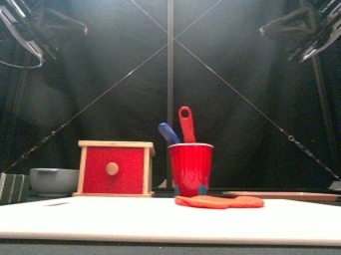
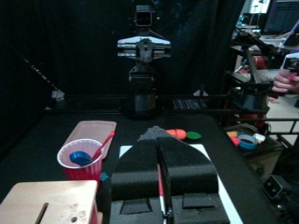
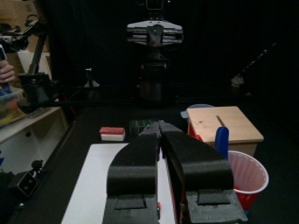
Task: Get the cutter from the drawer then cut the dough then place the extra dough in the bowl
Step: Open the drawer
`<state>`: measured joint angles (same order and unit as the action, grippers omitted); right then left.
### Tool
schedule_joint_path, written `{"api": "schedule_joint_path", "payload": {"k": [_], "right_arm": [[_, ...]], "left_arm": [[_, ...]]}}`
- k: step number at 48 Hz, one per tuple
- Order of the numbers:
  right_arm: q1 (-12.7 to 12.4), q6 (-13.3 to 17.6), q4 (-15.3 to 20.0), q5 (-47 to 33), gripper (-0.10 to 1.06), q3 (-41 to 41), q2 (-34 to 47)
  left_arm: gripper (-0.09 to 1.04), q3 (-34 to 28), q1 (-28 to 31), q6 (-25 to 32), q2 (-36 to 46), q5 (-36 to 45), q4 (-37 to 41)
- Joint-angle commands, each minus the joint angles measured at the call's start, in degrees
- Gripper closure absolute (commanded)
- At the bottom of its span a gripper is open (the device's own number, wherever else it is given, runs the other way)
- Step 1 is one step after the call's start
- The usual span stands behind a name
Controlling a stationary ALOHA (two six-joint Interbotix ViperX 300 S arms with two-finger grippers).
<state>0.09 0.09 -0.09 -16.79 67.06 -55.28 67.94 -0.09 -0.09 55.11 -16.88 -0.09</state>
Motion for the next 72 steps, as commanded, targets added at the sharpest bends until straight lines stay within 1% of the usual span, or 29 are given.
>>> {"api": "schedule_joint_path", "payload": {"k": [1, 5, 7, 8, 12, 17, 18, 22, 24, 26, 32, 36, 42, 48, 54, 57, 60, 72], "right_arm": [[-1.8, 0.8, 0.6, -1.1, 0.98, -1.1, 1.8], [-3.6, 1.1, 1.9, -1.9, 0.93, -3.2, 4.6], [-4.7, 1.1, 2.3, -1.9, 0.92, -5.3, 7.5], [-5.0, 1.2, 2.3, -1.8, 0.92, -6.5, 9.1], [-7.3, 1.2, 2.5, -1.8, 0.93, -12.5, 16.5], [-9.1, 1.3, 3.4, -0.9, 0.93, -20.0, 25.6], [-9.4, 1.2, 3.7, -0.1, 0.92, -22.3, 28.0], [-10.3, 1.2, 3.8, 3.3, 0.93, -28.7, 34.7], [-11.2, 1.2, 4.0, 6.2, 0.93, -32.4, 38.6], [-12.0, 1.2, 3.9, 8.8, 0.93, -35.5, 41.7], [-14.2, 1.1, 3.4, 16.9, 0.93, -43.8, 49.1], [-16.2, 1.1, 3.9, 21.7, 0.92, -49.0, 53.4], [-18.7, 1.2, 4.2, 30.8, 0.92, -59.0, 61.1], [-19.9, 1.1, 4.6, 38.7, 0.92, -68.1, 69.1], [-20.3, 1.1, 2.2, 46.8, 0.93, -76.4, 75.8], [-20.3, 1.1, 0.3, 48.8, 0.92, -78.5, 77.5], [-20.2, 1.1, -0.5, 49.8, 0.93, -79.6, 78.4], [-20.3, 1.1, -0.7, 52.5, 0.93, -79.6, 80.1]], "left_arm": [[1.02, 0.8, -0.1, -1.3, -1.1, -1.7, -3.4], [0.96, 1.5, -0.1, -3.1, -1.1, -2.0, -8.2], [0.91, 2.5, -0.1, -4.2, -1.3, -2.0, -12.5], [0.87, 3.3, -0.2, -4.8, -1.6, -1.9, -15.1], [0.7, 5.4, -0.3, -6.3, -3.5, -2.0, -21.4], [0.47, 5.5, -0.4, -8.1, -6.7, -2.0, -28.9], [0.4, 5.4, -0.4, -8.5, -7.5, -2.0, -31.0], [0.2, 5.1, -0.4, -9.7, -10.0, -2.0, -36.9], [0.13, 5.1, -0.4, -10.4, -11.2, -1.9, -40.1], [0.08, 5.3, -0.4, -11.1, -12.2, -1.9, -43.4], [0.07, 5.0, -0.5, -11.8, -16.4, -1.9, -52.1], [0.07, 4.1, -0.7, -11.9, -20.0, -2.1, -57.3], [0.07, 1.1, -0.7, -11.9, -26.5, -3.3, -61.7], [0.07, -1.9, -0.7, -11.9, -32.3, -4.8, -63.4], [0.07, -4.4, -0.9, -11.7, -37.5, -5.5, -69.3], [0.07, -5.2, -0.9, -11.8, -39.9, -5.8, -69.5], [0.07, -6.0, -0.9, -11.8, -41.7, -6.6, -69.7], [0.07, -9.3, -0.3, -11.8, -46.3, -8.3, -69.8]]}}
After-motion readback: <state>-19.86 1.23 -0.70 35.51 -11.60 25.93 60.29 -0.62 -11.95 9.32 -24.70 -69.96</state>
